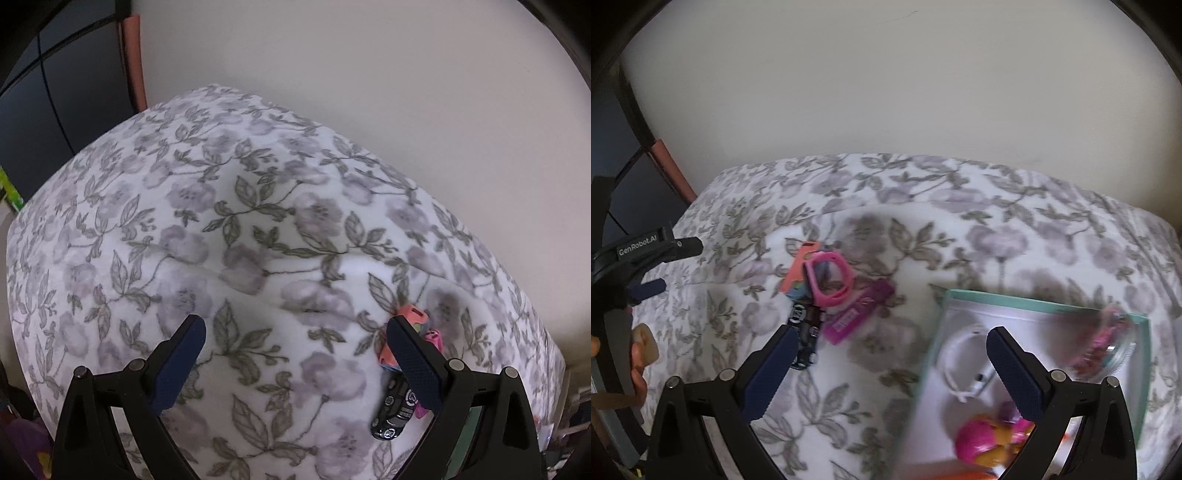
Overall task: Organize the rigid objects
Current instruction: 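Move both tools back over the remaining items beside the tray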
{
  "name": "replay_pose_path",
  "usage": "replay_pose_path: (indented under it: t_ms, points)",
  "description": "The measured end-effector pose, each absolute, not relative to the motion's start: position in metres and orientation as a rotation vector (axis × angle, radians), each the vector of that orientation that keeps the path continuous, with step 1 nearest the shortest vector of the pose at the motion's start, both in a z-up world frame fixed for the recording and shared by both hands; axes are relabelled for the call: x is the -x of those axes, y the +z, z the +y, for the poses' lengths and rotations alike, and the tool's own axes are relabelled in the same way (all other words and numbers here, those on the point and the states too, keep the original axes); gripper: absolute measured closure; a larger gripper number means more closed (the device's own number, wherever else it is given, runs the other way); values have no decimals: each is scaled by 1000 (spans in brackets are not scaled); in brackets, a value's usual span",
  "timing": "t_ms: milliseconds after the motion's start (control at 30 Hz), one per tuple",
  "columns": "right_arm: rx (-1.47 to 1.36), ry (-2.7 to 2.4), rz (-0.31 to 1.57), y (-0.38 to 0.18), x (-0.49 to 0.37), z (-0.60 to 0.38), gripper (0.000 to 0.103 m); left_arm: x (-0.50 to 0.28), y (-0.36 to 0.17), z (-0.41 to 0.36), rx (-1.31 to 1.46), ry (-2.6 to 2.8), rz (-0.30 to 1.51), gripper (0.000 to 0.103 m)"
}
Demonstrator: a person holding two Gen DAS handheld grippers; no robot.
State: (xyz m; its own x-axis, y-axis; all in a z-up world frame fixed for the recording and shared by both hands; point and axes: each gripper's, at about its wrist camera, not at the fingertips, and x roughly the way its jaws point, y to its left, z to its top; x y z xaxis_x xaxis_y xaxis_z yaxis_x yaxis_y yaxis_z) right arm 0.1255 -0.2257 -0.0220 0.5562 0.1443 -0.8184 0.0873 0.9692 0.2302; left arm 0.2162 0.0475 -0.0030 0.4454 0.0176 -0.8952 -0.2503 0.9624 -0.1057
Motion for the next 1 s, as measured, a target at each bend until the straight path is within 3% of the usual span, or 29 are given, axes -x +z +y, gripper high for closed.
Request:
replay_pose_path:
  t_ms: [1000]
  points:
    - [-223, 23, 1012, -54, -134, -207, 1, -213, -47, -35, 59, -105, 1258, 5]
